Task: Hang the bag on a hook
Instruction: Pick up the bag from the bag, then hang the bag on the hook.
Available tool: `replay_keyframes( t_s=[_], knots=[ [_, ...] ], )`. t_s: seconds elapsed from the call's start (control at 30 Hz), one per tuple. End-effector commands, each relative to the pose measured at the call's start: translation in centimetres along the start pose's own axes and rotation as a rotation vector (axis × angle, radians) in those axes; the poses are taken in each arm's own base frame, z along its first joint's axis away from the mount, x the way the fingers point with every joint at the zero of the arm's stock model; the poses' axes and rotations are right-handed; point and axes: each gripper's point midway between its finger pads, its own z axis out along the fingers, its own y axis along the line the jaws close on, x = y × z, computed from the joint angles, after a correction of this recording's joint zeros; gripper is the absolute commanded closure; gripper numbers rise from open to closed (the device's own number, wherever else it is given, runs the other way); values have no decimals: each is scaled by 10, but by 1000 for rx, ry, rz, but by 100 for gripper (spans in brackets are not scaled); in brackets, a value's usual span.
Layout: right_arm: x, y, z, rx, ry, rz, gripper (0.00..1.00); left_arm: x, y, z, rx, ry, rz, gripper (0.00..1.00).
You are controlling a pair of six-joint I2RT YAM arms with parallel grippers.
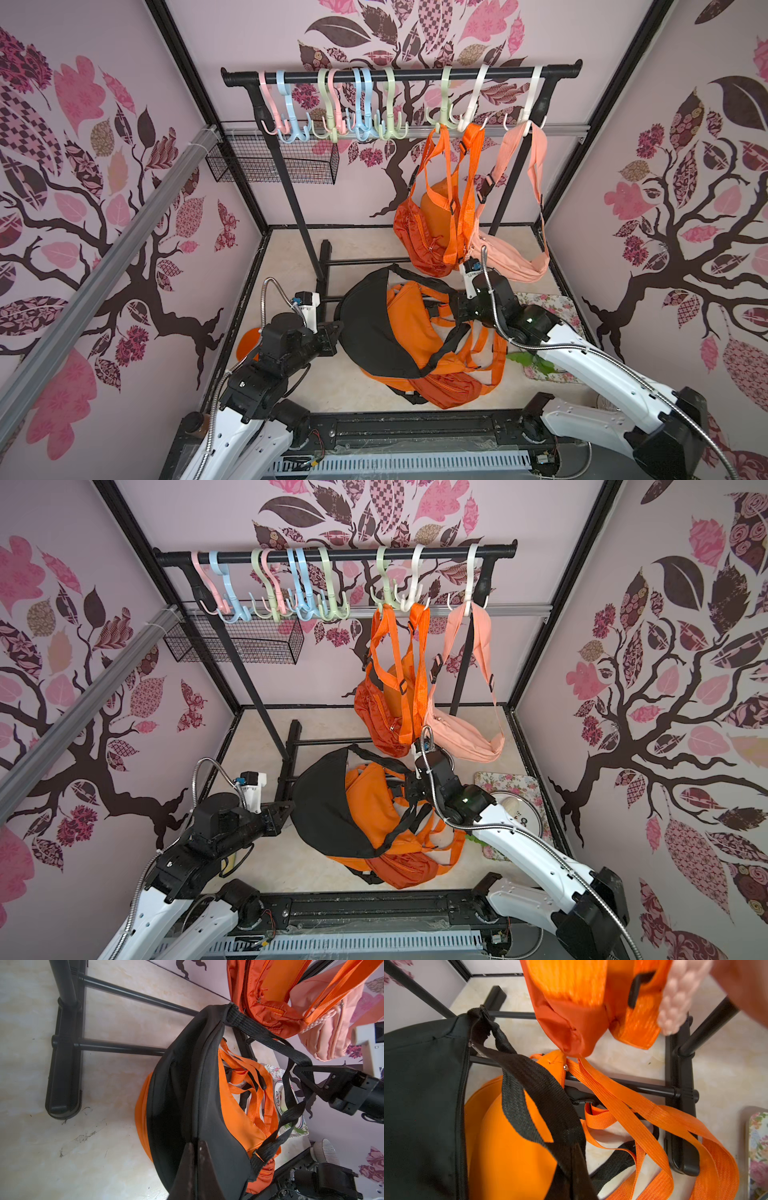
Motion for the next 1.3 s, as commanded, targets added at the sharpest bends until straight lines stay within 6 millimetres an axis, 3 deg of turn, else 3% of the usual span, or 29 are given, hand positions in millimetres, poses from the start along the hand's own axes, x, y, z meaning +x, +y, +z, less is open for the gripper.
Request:
replay_keyframes(
  t_s=[0.0, 0.17, 0.33, 0.47, 0.8, 1.0, 1.07, 1.27],
  knots=[
    [-3, 10, -10, -42, 15, -22, 100, -35, -18, -23, 43, -131, 13, 100],
    [-8, 24, -14, -62, 3, -45, 100, -52, -24, -45, 39, -187, 29, 100],
    [-39, 42, -31, -85, -76, -61, 100, -69, -43, -73, 123, -300, 66, 100],
    [-83, 50, -53, -84, -187, -81, 100, -85, -56, -94, 183, -398, 87, 100],
    [-217, 75, -114, -38, -534, -149, 100, -130, -96, -153, 322, -639, 174, 100],
    [-264, 107, -128, -109, -585, -200, 100, -137, -116, -149, 374, -591, 240, 100],
    [-271, 114, -132, -125, -598, -222, 100, -136, -121, -145, 403, -577, 254, 86],
    [-298, 127, -152, -150, -659, -271, 100, -135, -137, -117, 458, -482, 310, 57]
  ],
)
